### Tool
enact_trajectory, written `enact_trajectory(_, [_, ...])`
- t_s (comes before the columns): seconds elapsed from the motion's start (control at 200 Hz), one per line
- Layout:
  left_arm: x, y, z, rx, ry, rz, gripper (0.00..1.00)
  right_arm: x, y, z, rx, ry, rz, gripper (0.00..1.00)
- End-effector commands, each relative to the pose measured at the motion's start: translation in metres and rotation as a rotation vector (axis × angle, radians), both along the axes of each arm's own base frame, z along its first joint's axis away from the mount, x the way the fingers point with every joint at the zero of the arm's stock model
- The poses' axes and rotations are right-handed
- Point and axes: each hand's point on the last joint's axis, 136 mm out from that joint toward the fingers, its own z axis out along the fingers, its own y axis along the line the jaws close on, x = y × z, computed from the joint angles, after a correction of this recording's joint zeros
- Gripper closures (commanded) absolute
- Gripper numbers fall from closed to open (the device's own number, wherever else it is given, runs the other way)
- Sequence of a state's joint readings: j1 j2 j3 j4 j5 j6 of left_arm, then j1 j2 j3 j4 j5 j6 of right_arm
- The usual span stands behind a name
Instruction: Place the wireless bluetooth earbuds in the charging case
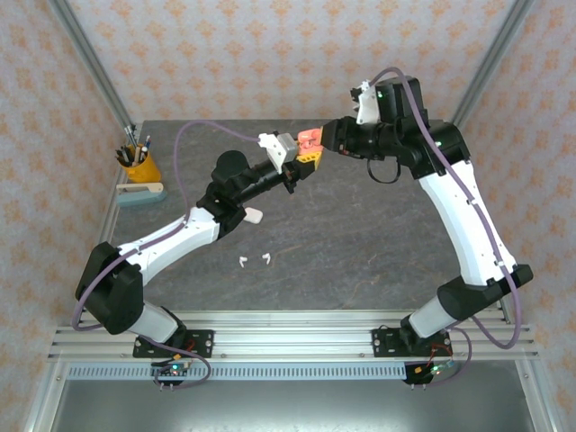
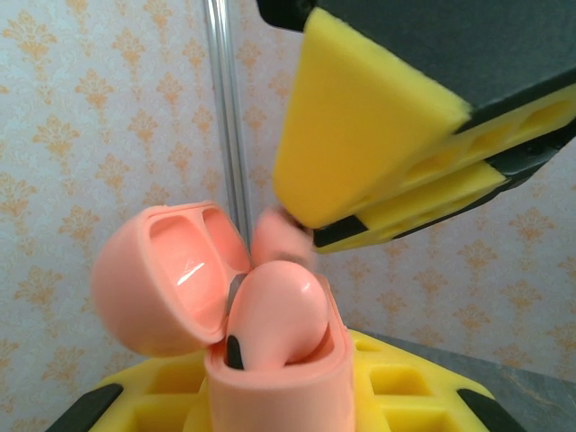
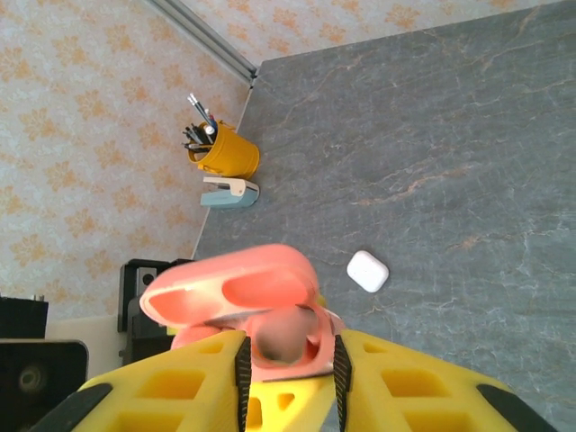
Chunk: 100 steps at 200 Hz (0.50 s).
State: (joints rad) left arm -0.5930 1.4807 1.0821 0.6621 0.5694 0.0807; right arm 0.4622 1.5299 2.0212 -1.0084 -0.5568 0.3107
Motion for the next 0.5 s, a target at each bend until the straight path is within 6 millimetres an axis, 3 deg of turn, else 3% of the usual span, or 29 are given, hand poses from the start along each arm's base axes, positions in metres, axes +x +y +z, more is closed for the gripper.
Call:
enact_trajectory(0.0, [0.000, 0.005, 0.020, -0.023, -0.070, 0.009, 1.00, -0.009, -0.014, 0.009, -0.027, -0.032, -0.024, 0.68])
enact_trajectory(0.35, [-0.001, 0.006, 0.018, -0.027, -0.067, 0.004, 1.00, 0.010, -0.023, 0.030, 0.036, -0.074, -0.113, 0.67])
enact_trajectory(0.495, [-0.001, 0.006, 0.020, -0.028, -0.067, 0.008, 1.00, 0.025, -0.033, 0.026, 0.005, -0.074, -0.203, 0.67])
